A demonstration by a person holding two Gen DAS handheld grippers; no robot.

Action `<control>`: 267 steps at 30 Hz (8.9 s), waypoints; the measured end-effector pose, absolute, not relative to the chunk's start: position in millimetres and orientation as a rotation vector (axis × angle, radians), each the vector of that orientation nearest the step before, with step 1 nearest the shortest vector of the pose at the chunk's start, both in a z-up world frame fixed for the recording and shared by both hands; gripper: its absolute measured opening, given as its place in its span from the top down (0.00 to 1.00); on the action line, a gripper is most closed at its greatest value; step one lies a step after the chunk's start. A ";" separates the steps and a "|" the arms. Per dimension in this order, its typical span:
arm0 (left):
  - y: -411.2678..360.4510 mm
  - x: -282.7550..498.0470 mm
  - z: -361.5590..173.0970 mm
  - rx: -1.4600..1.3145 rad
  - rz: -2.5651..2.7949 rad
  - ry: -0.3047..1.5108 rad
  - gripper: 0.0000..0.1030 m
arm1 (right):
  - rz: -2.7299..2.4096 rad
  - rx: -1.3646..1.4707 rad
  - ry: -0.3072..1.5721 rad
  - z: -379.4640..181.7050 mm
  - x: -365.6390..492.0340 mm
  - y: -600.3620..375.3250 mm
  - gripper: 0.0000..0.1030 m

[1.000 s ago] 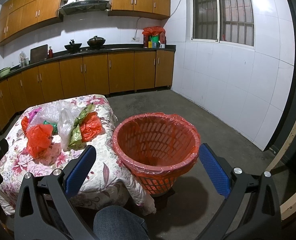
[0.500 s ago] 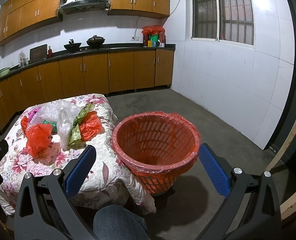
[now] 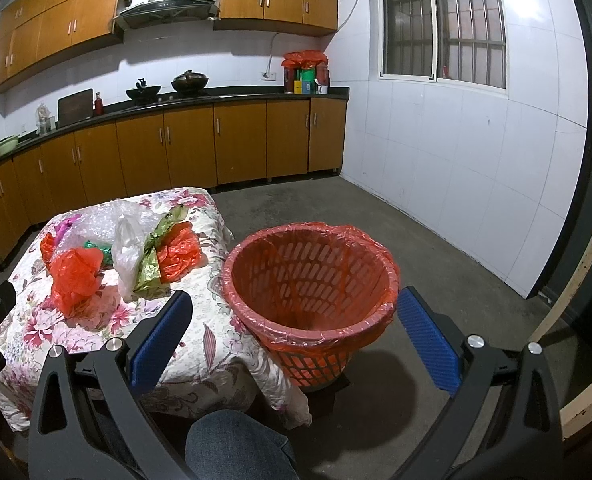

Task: Collect trash

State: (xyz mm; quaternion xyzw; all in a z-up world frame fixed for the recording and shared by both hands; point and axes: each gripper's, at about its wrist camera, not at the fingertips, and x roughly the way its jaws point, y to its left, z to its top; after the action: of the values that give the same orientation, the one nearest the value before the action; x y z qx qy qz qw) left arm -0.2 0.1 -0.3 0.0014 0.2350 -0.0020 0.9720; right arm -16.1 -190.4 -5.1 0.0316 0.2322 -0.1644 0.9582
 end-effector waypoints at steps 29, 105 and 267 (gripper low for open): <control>33.3 21.7 -30.9 -0.058 0.087 0.512 0.04 | -0.239 0.067 0.516 -21.9 24.5 -185.0 0.02; 78.3 150.5 -37.4 -0.050 0.004 0.550 0.94 | 0.328 0.142 0.572 -13.3 215.8 -98.1 0.97; 34.2 247.0 -1.8 -0.024 -0.112 0.512 0.93 | 0.067 0.206 0.540 -22.7 168.9 -204.5 0.82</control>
State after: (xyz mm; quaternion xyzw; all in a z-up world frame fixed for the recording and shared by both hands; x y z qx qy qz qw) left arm 247.0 34.2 -1.8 -0.0119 0.2529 -0.0553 0.9658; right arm 168.9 -204.5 -22.7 0.1018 0.2660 0.0328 0.9580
